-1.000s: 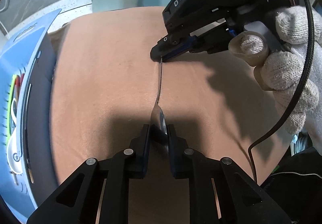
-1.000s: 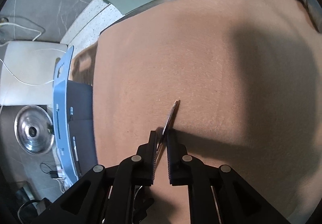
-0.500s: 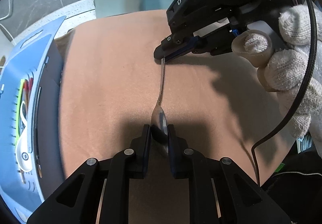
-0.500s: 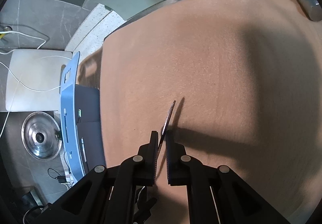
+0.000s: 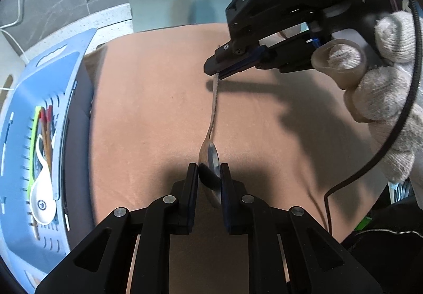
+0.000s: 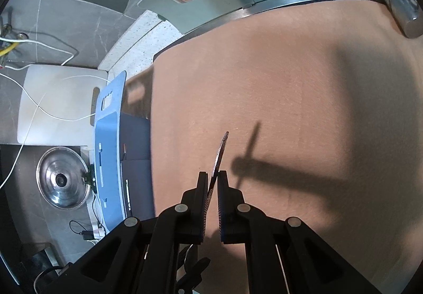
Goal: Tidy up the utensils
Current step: 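Hold the metal spoon with both tools and lift it off the mat, then carry the metal spoon with both tools and lower it into the basket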
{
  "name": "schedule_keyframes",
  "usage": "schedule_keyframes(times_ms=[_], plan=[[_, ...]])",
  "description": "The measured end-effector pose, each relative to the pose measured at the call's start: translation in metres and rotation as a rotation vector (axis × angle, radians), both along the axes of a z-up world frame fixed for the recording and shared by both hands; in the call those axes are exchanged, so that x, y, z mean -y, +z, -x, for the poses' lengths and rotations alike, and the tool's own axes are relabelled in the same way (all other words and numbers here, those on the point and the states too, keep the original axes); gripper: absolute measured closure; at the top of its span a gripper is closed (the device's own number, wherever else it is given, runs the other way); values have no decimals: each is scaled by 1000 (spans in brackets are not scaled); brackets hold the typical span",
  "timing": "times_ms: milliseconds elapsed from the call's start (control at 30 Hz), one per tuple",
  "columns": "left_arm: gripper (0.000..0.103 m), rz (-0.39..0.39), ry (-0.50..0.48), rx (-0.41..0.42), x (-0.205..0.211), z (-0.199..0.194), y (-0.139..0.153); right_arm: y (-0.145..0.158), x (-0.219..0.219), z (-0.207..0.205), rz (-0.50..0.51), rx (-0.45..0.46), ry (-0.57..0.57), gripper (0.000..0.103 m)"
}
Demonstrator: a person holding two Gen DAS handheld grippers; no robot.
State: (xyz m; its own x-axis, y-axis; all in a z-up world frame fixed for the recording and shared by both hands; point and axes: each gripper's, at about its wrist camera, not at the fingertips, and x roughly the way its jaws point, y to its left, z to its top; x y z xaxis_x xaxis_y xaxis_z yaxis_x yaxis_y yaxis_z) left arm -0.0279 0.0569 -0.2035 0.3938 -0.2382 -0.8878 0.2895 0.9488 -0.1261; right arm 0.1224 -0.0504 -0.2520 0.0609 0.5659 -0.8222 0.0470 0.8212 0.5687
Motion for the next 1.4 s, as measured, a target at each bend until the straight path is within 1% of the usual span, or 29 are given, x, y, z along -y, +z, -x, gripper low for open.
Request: schedule_keyframes(times_ms=[267, 400, 567, 733, 1000, 1200, 1300, 1400], plan=[[89, 17, 22, -37, 0, -4, -17, -15, 2, 7, 8, -48, 1, 98], [89, -8, 16, -31, 6, -9, -20, -19, 5, 8, 11, -58, -9, 98], [90, -4, 29, -33, 6, -10, -20, -18, 7, 9, 4, -58, -13, 98], [90, 41, 58, -45, -8, -14, -23, -17, 7, 9, 0, -59, -14, 97], [87, 45, 70, -57, -10, -17, -26, -20, 9, 9, 2, -66, -13, 97], [90, -16, 62, -46, -1, -19, -25, -20, 10, 10, -12, -71, -22, 97], [91, -5, 64, -57, -3, -21, -23, -18, 11, 10, -20, -67, -22, 97], [92, -8, 61, -48, -4, -22, -20, -12, 10, 11, -28, -51, -17, 97]])
